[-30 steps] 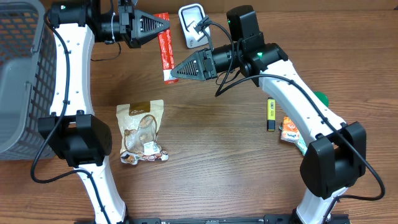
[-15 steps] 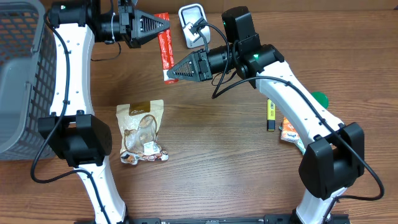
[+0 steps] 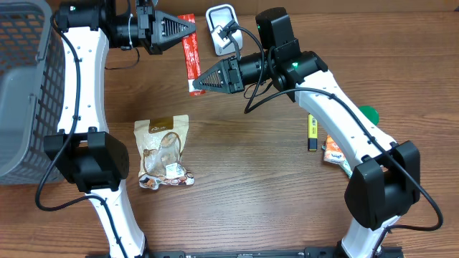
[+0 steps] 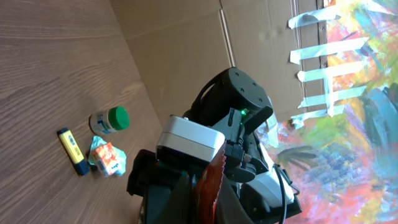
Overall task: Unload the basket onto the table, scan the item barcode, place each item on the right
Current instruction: 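Hold the red sachet under the scanner with the right gripper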
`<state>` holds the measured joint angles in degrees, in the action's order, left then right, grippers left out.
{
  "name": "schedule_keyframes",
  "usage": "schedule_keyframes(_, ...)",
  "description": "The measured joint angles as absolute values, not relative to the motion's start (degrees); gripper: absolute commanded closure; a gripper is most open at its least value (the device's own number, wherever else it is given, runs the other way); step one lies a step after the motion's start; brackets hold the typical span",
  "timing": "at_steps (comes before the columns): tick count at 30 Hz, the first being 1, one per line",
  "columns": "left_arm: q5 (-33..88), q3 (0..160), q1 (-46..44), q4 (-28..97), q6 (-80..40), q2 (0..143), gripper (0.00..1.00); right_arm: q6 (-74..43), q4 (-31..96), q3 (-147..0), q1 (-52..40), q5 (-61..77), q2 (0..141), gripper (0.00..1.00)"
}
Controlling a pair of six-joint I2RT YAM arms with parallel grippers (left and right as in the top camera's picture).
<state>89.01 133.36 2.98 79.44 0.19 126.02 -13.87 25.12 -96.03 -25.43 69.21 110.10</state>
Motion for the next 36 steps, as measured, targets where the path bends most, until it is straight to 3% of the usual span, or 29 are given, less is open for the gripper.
schedule_keyframes(8, 89.0, 133.4, 3.0, 79.4, 0.2, 126.0, 0.96, -13.9, 25.0, -96.0, -26.1, 69.0, 110.1, 0.83)
schedule_keyframes(12, 89.0, 133.4, 3.0, 79.4, 0.2, 126.0, 0.96, -13.8, 24.9, -96.0, -26.1, 69.0, 110.1, 0.96)
schedule_keyframes(36, 83.5, 133.4, 5.4, 79.3, 0.2, 126.0, 0.96, -13.9, 27.6, -96.0, -26.3, 68.6, 110.1, 0.96)
